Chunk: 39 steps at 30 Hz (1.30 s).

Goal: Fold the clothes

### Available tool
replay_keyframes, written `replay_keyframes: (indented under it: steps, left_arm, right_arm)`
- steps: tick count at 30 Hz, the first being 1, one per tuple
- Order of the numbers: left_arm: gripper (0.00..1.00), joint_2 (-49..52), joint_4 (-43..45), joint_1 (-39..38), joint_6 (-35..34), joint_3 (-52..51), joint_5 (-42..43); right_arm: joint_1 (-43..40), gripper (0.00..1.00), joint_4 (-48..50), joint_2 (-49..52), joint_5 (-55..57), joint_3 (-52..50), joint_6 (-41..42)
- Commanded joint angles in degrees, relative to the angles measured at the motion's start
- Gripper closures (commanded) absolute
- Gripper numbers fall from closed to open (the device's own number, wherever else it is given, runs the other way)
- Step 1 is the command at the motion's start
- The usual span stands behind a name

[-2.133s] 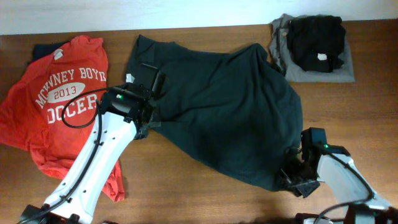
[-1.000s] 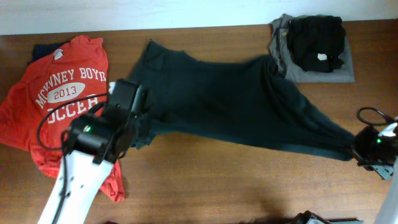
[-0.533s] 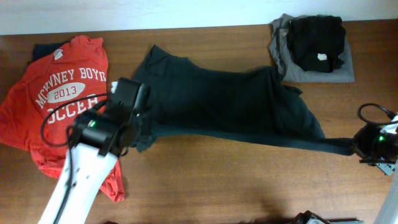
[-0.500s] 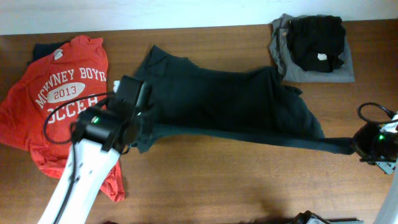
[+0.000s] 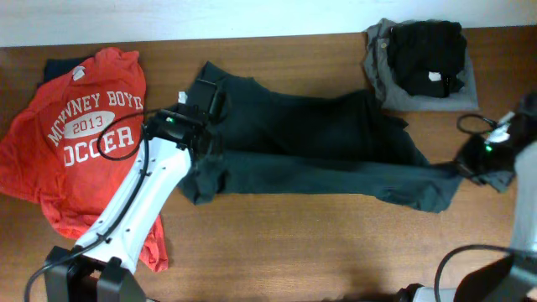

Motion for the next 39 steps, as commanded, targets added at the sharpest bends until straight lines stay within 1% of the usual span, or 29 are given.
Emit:
replay_keyframes:
  steps: [1, 6, 11, 15, 23, 28, 39]
  left_arm:
    - [0.99, 1.7, 2.6, 2.3, 0.9, -0.2, -2.1]
    - [0.99, 5.0, 7.1, 3.6, 0.9, -0.2, -2.1]
    - [0.99, 9.2, 9.6, 3.7, 0.9, -0.2, -2.2]
    - [0.99, 13.4, 12.4, 4.1, 0.9, -0.2, -2.3]
    - [0.99, 16.1, 15.3, 4.3, 0.9, -0.2, -3.9]
    - [0.99, 16.1, 14.2, 4.4, 0.9, -0.2, -5.5]
    - [0.99, 16.2, 8.6, 4.4, 0.9, -0.2, -5.6]
  right_arm:
    - [4.6, 0.96, 2.8, 2.5, 1.2, 1.3, 1.0]
    - [8.6, 0.96, 7.7, 6.8, 1.1, 1.3, 1.4]
    - [10.9, 0.96, 11.9, 11.6, 1.1, 1.3, 2.4]
    - [12.4, 0.96, 13.3, 16.0, 1.2, 1.3, 2.4]
    - [12.5, 0.96, 14.4, 19.5, 1.6, 1.2, 2.4]
    - [12.4, 0.96, 12.6, 19.5, 5.4, 0.7, 2.4]
    - [12.3, 0.96, 12.6, 19.5, 6.4, -4.1, 2.4]
